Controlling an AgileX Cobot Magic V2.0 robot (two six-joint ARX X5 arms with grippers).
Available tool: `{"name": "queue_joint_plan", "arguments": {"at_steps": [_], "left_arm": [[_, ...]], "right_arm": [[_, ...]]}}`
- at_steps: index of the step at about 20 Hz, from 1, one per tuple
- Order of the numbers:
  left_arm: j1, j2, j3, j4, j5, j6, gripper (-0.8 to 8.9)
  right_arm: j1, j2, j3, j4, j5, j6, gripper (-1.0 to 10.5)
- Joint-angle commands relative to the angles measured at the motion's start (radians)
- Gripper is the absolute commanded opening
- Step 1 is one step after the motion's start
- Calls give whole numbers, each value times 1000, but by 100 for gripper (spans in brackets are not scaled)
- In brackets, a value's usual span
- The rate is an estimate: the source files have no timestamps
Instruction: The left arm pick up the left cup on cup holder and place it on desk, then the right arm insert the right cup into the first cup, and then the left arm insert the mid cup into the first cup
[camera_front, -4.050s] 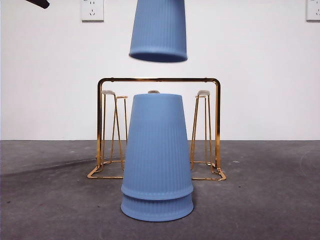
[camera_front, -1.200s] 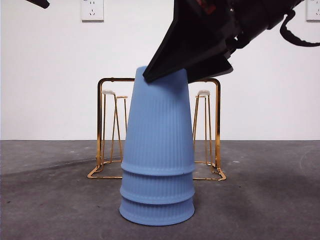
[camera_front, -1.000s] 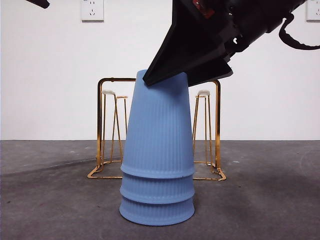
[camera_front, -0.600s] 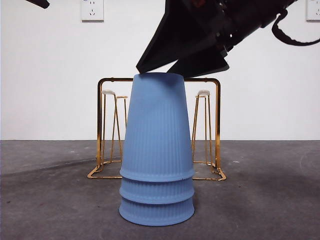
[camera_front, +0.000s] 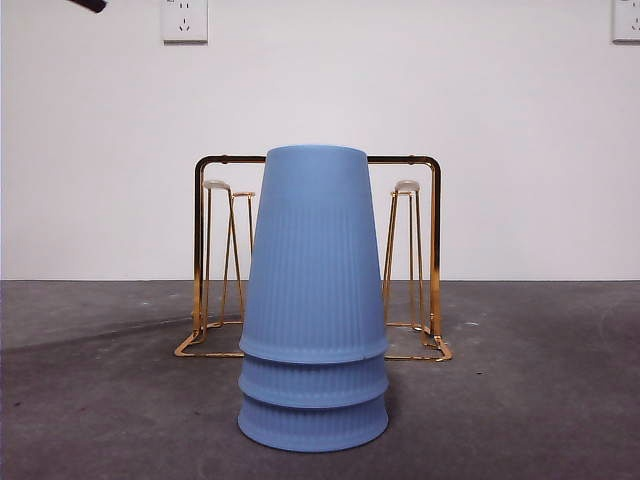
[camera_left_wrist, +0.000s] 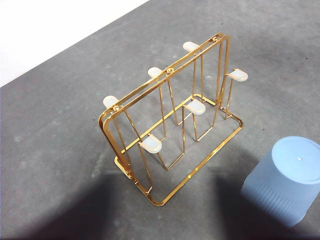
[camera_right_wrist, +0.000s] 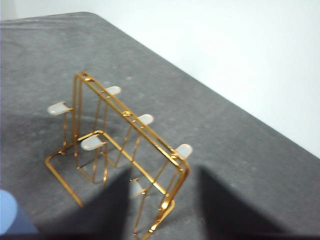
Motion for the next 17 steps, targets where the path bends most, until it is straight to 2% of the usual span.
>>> {"name": "queue_joint_plan", "arguments": {"at_steps": [1, 4, 12, 14, 16, 17], "left_arm": [[-3, 7, 16, 11, 0, -1, 7], [-3, 0, 16, -11, 0, -49, 8], [-3, -1, 16, 3, 1, -49, 8], [-2, -6, 16, 11, -3, 75, 8], [53, -58, -17, 40, 3, 89, 8], [107, -116, -78, 116, 14, 69, 8]], "right_arm": [[-1, 4, 3, 12, -2, -13, 18], [-1, -11, 3, -15, 2, 2, 20], [-1, -23, 3, 8, -2, 2, 20], [-1, -23, 3, 8, -2, 2, 20], [-1, -23, 3, 8, -2, 2, 20], [-1, -23, 3, 8, -2, 2, 20]]}}
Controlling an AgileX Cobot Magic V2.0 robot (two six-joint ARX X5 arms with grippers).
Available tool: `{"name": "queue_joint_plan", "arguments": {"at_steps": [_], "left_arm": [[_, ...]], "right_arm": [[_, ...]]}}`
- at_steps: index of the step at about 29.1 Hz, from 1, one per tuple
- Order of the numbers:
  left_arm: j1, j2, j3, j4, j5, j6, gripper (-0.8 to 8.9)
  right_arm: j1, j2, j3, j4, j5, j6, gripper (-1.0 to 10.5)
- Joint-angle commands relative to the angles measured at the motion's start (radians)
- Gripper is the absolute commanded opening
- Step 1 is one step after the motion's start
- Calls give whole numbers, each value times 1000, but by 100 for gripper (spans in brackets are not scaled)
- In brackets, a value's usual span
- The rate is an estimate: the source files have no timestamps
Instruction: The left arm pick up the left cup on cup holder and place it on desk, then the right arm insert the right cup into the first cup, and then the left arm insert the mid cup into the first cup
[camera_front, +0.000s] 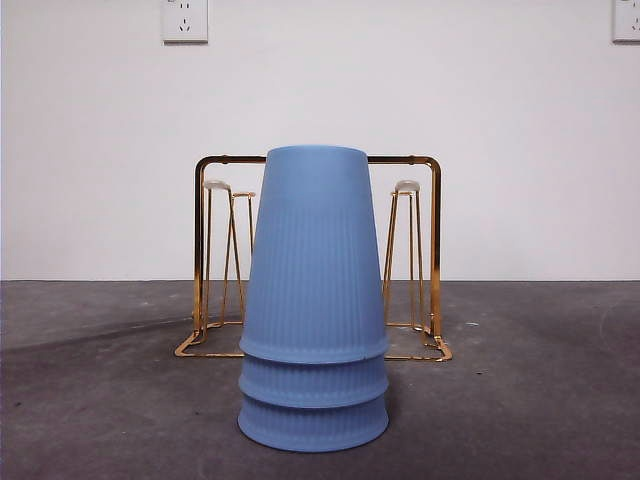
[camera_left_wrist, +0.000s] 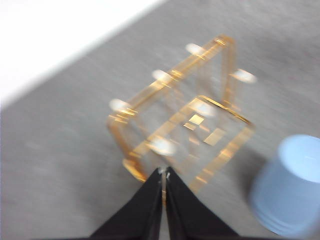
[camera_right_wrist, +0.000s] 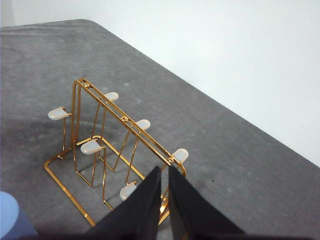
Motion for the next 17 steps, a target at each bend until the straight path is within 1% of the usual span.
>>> {"name": "queue_joint_plan", "arguments": {"at_steps": [1, 3, 4, 6, 10, 12, 15, 17], "left_arm": [[100, -117, -119, 159, 23, -26, 8], [221, -280, -316, 347, 27, -139, 8], [271, -361, -417, 418, 11, -178, 8], [333, -520, -597, 484, -55, -215, 8], [370, -692, -772, 492, -95, -228, 8], [383, -771, -847, 487, -132, -252, 8], [387, -856, -924, 487, -161, -301, 8], [387, -853, -956, 515, -164, -325, 8]], "right_arm": [[4, 5, 5, 8, 0, 8, 20], [4, 5, 5, 8, 0, 8, 20], [4, 5, 5, 8, 0, 8, 20], [4, 5, 5, 8, 0, 8, 20], [4, 5, 5, 8, 0, 8, 20], [4, 5, 5, 8, 0, 8, 20], [4, 5, 5, 9, 0, 8, 20], [4, 5, 5, 10, 0, 8, 20]]}}
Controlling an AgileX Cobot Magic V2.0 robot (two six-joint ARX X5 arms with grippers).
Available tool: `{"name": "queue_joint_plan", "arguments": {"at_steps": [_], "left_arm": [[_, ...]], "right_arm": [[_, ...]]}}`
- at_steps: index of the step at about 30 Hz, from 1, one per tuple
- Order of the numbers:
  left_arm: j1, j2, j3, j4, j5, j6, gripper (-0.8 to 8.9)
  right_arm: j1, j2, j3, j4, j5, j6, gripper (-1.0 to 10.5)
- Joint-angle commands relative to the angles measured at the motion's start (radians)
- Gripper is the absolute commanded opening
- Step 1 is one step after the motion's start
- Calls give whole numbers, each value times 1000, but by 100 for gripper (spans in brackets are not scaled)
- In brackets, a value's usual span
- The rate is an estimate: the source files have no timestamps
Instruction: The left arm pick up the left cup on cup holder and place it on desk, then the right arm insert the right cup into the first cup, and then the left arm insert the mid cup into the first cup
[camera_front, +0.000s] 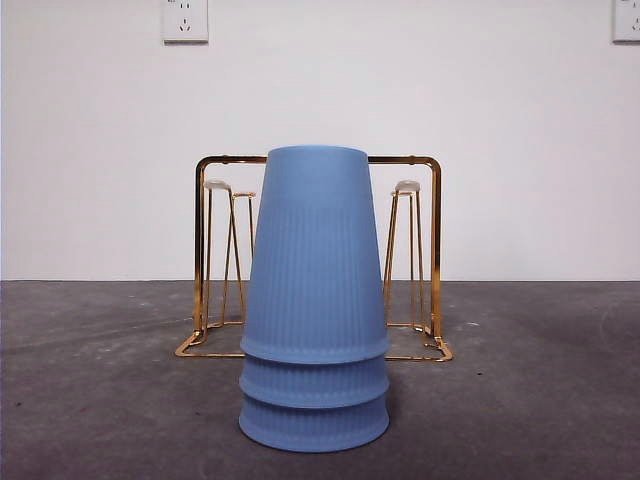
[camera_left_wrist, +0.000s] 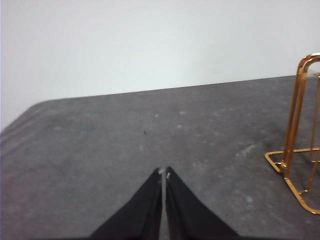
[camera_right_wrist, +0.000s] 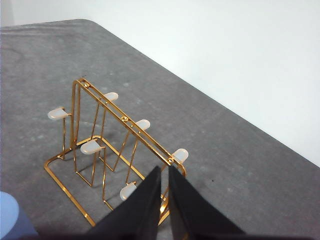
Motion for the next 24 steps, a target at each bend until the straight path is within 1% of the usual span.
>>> {"name": "queue_joint_plan", "arguments": {"at_steps": [1, 4, 6, 19, 22, 24], "left_arm": [[-1, 0, -28, 33, -5, -64, 8], [-2, 0, -46, 34, -5, -97, 8], [-2, 5, -46, 31, -2, -138, 8], [-2, 13, -46, 30, -2, -140, 8], [-2, 13, -46, 30, -2, -140, 8], [-2, 13, -46, 30, -2, -140, 8]], "right_arm": [[4, 5, 5, 9, 0, 8, 20], [4, 5, 5, 14, 0, 8, 20], [5, 5, 5, 14, 0, 8, 20], [4, 5, 5, 16, 2, 3, 18], [4, 0, 5, 58, 31, -6, 17], [-29, -27, 1, 23, 43, -16, 17]]}}
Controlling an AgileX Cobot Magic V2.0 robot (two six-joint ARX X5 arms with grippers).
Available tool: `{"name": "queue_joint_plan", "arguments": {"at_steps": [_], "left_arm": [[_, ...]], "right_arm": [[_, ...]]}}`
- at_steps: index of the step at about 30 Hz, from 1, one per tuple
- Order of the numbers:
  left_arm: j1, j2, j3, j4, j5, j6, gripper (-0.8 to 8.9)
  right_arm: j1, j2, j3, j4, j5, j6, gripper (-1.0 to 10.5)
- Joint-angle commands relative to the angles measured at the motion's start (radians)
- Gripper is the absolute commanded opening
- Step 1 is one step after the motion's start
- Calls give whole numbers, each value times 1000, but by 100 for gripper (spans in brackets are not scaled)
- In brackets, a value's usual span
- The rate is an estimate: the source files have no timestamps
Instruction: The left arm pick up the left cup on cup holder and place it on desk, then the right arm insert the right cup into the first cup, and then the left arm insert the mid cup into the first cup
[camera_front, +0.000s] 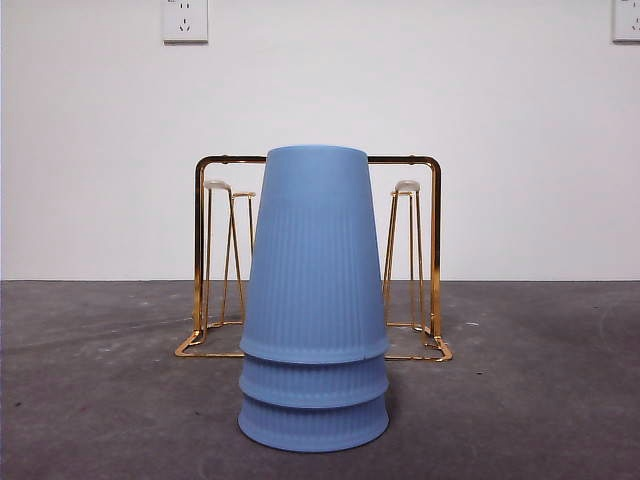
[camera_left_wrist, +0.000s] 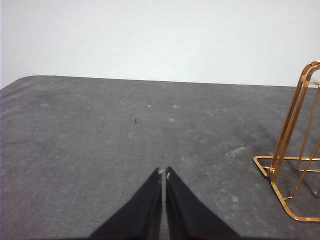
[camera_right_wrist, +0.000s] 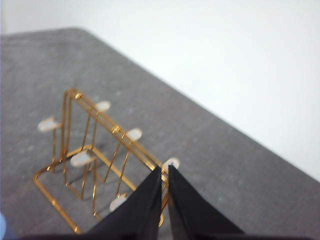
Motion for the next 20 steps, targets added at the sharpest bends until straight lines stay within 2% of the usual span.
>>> {"name": "queue_joint_plan", "arguments": {"at_steps": [1, 3, 5, 7, 9, 13, 18, 20], "left_arm": [[-1, 2, -17, 11, 0, -9, 8], [-1, 2, -17, 11, 0, -9, 8], [-1, 2, -17, 10, 0, -9, 8], [-1, 2, -17, 10, 0, -9, 8], [-1, 2, -17, 10, 0, -9, 8], [-1, 2, -17, 11, 0, -9, 8], [-1, 2, -17, 11, 0, -9, 8], [-1, 2, -17, 11, 0, -9, 8]], "right_arm": [[-51, -43, -7, -50, 10, -11, 17], [-128, -109, -69, -68, -20, 26, 17], [-211, -209, -177, -13, -60, 96, 17], [-293, -336, -332, 96, -62, 176, 17], [-350, -459, -478, 192, -40, 211, 17], [-414, -658, -707, 296, -23, 212, 17], [-434, -827, -866, 281, -1, 212, 17], [-436, -840, -910, 298, 0, 213, 17]]}}
